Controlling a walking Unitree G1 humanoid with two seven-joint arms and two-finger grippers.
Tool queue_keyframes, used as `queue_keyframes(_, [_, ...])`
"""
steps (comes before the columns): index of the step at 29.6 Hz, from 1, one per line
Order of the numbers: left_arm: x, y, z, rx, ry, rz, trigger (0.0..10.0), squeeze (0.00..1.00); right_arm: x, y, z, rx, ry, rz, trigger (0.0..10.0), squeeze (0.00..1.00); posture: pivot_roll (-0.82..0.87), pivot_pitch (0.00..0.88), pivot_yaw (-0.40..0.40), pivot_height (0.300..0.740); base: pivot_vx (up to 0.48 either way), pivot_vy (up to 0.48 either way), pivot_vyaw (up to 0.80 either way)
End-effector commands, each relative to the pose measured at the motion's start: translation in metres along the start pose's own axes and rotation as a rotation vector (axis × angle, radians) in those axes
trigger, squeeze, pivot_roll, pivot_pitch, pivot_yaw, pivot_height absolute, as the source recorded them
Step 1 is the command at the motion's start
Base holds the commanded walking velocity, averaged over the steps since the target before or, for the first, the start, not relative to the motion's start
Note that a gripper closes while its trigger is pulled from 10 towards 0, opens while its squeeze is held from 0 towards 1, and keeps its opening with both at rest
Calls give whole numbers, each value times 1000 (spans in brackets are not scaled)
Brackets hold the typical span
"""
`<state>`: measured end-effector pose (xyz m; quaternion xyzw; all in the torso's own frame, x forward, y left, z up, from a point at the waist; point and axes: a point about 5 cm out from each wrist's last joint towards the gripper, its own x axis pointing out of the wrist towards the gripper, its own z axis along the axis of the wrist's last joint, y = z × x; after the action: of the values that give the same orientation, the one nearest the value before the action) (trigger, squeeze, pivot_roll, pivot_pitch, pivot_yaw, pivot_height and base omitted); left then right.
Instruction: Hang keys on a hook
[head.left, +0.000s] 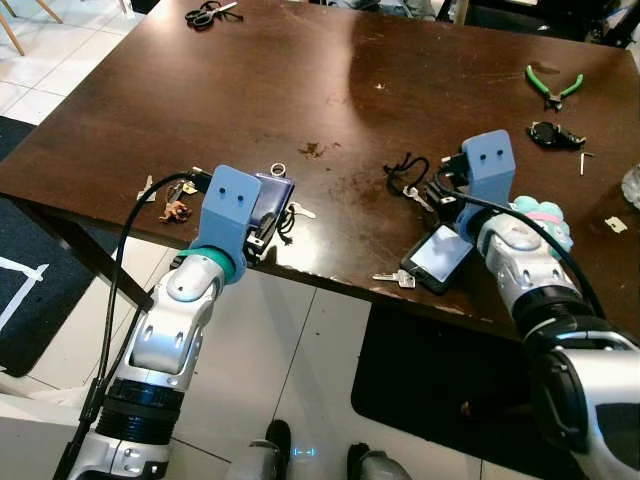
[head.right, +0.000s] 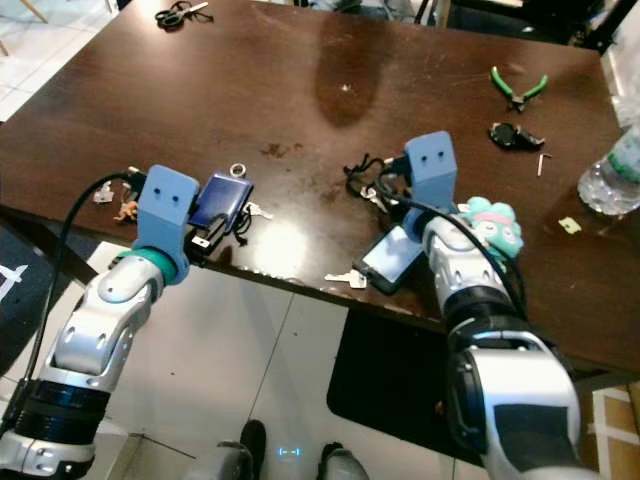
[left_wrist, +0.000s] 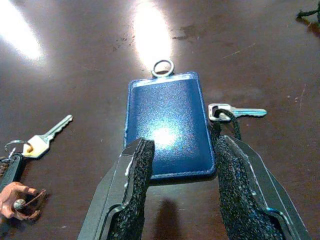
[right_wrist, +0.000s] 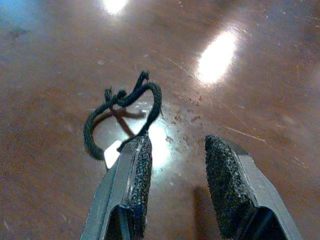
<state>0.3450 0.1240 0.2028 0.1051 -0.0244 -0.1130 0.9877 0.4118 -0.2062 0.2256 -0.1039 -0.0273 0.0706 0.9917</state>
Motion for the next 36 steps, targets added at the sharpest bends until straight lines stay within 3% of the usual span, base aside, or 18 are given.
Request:
queue_keyframes(1, [-2, 3, -4, -1, 21, 10, 10000, 0, 2, 8, -2, 25, 4, 11, 10000, 0, 0, 292, 124, 740, 0, 0, 0])
queue_keyframes(17, [-5, 6, -4, -5, 26, 30, 10000, 0, 7, 17, 8, 30, -26, 23, 10000, 0, 9, 302, 113, 740, 0, 0, 0])
queue_keyframes(18, [-5, 6, -5, -6, 27, 30, 10000, 0, 7, 18, 7, 29, -23, 25, 7804, 0, 9, 302, 113, 740, 0, 0, 0])
queue_keyframes(19, [-5, 6, -5, -6, 27, 30, 10000, 0, 7, 18, 7, 29, -23, 25, 7804, 0, 9, 302, 113, 740, 0, 0, 0])
queue_keyframes(20, [-6, 6, -5, -6, 28, 31, 10000, 0, 7, 18, 6, 29, -20, 25, 5098, 0, 9, 305, 113, 740, 0, 0, 0])
queue_keyframes(21, [-6, 6, -5, -6, 28, 31, 10000, 0, 7, 18, 6, 29, -20, 25, 5098, 0, 9, 305, 113, 740, 0, 0, 0])
queue_keyframes(22, [-6, 6, -5, -7, 29, 31, 10000, 0, 7, 18, 5, 29, -18, 25, 4431, 0, 9, 307, 113, 740, 0, 0, 0])
queue_keyframes(29, [-5, 5, -4, -9, 31, 30, 10000, 0, 6, 16, 3, 31, -10, 21, 4745, 0, 10, 314, 115, 740, 0, 0, 0])
queue_keyframes(30, [-5, 5, -4, -10, 31, 29, 10000, 0, 6, 16, 2, 32, -8, 21, 6078, 0, 11, 318, 117, 740, 0, 0, 0])
queue_keyframes(31, [-6, 5, -4, -10, 31, 29, 10000, 0, 5, 16, 1, 33, -7, 20, 6078, 0, 11, 318, 117, 740, 0, 0, 0])
queue_keyframes(32, [-6, 5, -4, -10, 32, 28, 10000, 0, 5, 16, 0, 33, -4, 20, 4902, 0, 10, 320, 118, 740, 0, 0, 0])
queue_keyframes(36, [-6, 4, -4, -10, 33, 28, 10000, 0, 5, 16, -1, 33, -1, 20, 4627, 0, 10, 320, 118, 740, 0, 0, 0])
